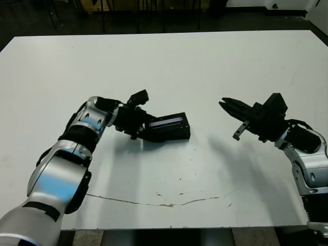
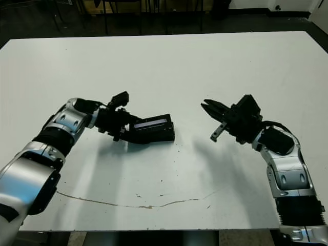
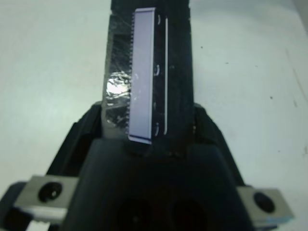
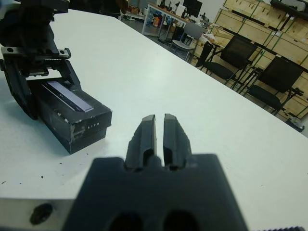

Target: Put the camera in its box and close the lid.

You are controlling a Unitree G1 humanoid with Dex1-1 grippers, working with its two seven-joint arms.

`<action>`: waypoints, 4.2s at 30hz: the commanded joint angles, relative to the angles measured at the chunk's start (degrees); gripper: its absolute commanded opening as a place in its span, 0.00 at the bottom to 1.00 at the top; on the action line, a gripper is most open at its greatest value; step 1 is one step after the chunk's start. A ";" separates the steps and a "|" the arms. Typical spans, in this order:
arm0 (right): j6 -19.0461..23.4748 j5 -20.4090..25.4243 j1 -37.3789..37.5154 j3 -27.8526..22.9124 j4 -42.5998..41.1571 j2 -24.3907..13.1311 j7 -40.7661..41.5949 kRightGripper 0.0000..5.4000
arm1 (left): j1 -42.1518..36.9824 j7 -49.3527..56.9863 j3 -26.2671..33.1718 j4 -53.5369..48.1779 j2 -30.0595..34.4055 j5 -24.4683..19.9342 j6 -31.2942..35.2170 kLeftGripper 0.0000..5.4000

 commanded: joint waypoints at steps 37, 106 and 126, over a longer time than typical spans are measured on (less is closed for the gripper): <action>0.70 0.18 1.31 -0.10 -0.97 -0.61 0.27 0.00 | 5.89 2.91 -0.61 9.52 5.81 4.52 -17.96 1.00; 3.14 0.05 4.35 0.23 -5.04 0.28 -3.92 0.00 | 36.67 65.31 4.89 -46.38 -13.05 -7.30 26.74 0.00; -1.04 3.53 6.72 -2.46 -4.31 5.25 -7.27 0.00 | 50.33 62.23 16.39 -75.25 -6.32 -11.02 0.67 0.00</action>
